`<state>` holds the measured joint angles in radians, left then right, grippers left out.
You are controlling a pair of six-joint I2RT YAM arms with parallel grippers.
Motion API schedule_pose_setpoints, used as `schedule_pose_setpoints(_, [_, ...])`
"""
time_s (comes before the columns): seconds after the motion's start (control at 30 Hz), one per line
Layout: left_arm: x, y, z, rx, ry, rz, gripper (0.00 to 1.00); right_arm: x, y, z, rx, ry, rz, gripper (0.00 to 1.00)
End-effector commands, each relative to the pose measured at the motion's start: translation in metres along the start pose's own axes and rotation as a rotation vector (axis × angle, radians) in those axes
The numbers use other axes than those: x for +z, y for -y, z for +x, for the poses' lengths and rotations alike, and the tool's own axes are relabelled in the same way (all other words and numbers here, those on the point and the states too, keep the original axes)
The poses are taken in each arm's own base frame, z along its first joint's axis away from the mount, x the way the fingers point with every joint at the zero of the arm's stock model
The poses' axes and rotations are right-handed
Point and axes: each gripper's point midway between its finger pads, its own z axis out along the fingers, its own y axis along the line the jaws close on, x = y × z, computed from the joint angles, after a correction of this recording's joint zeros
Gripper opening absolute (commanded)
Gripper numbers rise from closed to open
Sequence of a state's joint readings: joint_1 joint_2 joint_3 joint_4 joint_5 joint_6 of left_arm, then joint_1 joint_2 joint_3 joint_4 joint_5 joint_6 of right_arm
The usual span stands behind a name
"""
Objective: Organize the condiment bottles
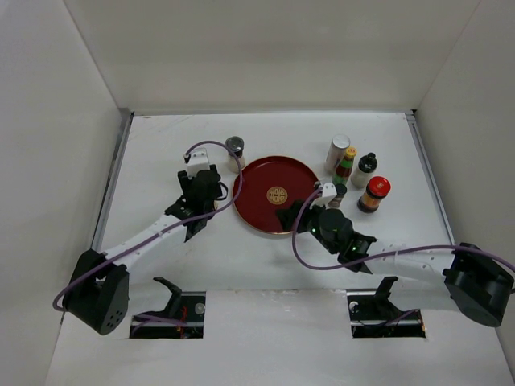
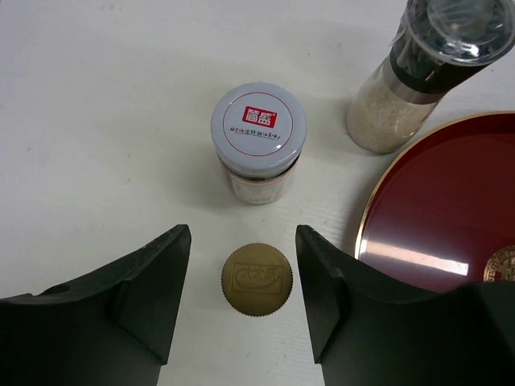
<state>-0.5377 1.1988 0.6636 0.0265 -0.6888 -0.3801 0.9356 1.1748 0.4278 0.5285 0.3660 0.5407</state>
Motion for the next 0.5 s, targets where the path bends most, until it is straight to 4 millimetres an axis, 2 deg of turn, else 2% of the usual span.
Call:
schedule_pose_setpoints(0.0, [0.007, 0.012, -0.017, -0.062, 0.033, 0.042, 0.5, 0.004, -0.014, -0.02, 0.024, 0.06, -0.053, 0.74])
schedule_pose_setpoints(0.13, [0.011, 0.012, -0.015, -0.058, 0.029, 0.037, 0.34, 0.003, -0.011, -0.023, 0.032, 0.069, -0.051, 0.74])
schedule_pose_setpoints(0.2, [0.009, 0.013, -0.023, -0.068, 0.044, 0.039, 0.25, 0.003, -0.011, -0.024, 0.033, 0.072, -0.051, 0.74])
schedule_pose_setpoints(0.37, [-0.016, 0.023, -0.067, -0.095, 0.137, 0.092, 0.18, 0.002, -0.01, -0.024, 0.036, 0.074, -0.053, 0.74])
schedule_pose_setpoints(0.47, [-0.035, 0.042, -0.102, -0.111, 0.198, 0.152, 0.18, 0.003, -0.007, -0.024, 0.038, 0.077, -0.046, 0.74])
